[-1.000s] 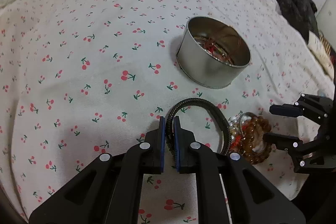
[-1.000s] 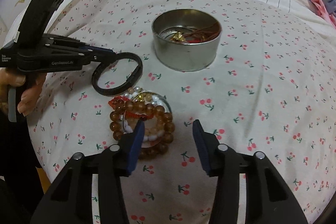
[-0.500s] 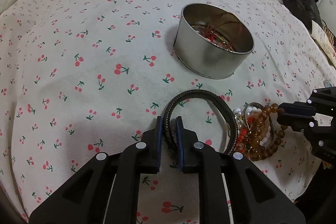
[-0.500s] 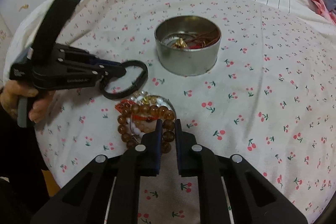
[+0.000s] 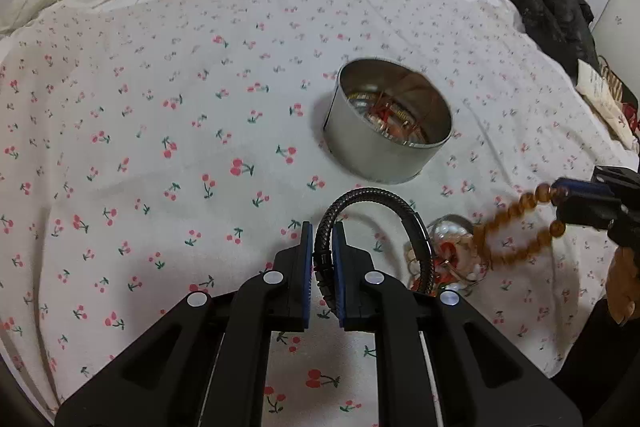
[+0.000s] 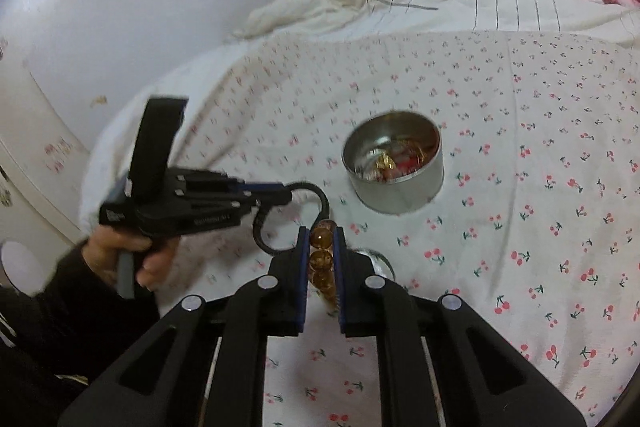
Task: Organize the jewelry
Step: 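Grasp the amber beaded bracelet with the right tool while the left lifts the black bracelet, then release the black bracelet into the tin with the left tool while the right drops the amber bracelet in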
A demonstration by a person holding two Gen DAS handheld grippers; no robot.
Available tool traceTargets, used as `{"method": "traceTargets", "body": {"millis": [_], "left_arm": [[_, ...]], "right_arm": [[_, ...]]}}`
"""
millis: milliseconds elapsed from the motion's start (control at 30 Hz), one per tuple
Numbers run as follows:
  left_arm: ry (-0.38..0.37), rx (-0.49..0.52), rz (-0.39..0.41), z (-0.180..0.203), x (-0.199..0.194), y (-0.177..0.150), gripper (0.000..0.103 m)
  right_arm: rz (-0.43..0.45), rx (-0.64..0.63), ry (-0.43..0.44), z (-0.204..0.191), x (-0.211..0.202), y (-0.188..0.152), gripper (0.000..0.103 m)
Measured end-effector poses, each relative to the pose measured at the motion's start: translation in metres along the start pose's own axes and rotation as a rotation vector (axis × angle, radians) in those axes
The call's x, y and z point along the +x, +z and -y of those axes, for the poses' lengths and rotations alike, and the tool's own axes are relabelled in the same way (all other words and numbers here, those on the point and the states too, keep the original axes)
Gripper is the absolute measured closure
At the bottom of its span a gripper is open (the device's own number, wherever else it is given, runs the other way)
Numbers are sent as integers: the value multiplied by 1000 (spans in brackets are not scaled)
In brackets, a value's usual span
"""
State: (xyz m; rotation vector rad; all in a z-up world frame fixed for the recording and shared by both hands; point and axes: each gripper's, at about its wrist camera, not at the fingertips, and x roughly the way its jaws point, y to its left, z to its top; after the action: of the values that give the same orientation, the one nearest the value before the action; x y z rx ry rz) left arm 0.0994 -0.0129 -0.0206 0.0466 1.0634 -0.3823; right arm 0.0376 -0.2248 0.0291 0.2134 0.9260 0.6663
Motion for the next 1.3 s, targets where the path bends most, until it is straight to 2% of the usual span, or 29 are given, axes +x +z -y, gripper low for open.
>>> {"method": "traceTargets", "body": {"millis": [267, 600, 767, 1000, 1167, 1300], "left_arm": [[-13, -29, 45, -12, -19, 10, 94], [-58, -51, 126, 4, -33, 36, 94], [-75, -83, 143, 14, -20, 56, 94], [-45, -122, 145, 22, 10, 80, 94], [-2, -81, 88, 36, 41, 87, 93], [31, -65, 73, 36, 44, 86, 92]], "right_arm": [[102, 90, 122, 13, -26, 13, 91], [146, 130, 88, 19, -27, 22, 91], [190, 176, 85, 33, -29, 31, 91], [237, 215, 62, 43, -33, 41, 91], [258, 248, 57, 53, -29, 50, 91], [263, 267, 61, 57, -20, 57, 91]]}}
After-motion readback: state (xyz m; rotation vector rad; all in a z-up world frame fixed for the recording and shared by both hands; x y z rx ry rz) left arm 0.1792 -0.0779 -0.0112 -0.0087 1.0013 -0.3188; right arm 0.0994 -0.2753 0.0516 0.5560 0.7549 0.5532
